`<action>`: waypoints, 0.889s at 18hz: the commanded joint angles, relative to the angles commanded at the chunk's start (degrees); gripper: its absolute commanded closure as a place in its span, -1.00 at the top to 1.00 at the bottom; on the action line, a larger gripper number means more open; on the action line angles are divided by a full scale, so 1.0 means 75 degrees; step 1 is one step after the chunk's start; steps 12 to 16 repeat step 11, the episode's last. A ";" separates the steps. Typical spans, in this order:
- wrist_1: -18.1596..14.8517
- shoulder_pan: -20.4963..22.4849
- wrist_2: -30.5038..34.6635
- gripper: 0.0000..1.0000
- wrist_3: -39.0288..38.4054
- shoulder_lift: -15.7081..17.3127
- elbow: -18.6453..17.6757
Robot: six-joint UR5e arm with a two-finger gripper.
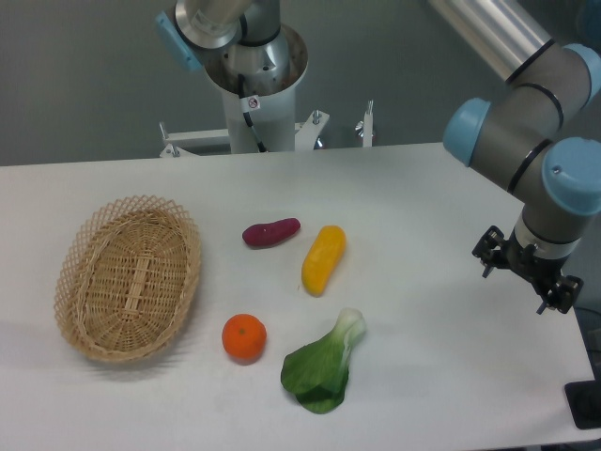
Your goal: Place the sweet potato on the table
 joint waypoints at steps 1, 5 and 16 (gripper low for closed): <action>0.0000 0.0000 0.0000 1.00 0.0000 0.0000 0.0000; 0.0012 0.0000 0.0000 1.00 -0.0023 0.0012 -0.0023; 0.0012 -0.0012 0.0000 1.00 -0.0035 0.0023 -0.0059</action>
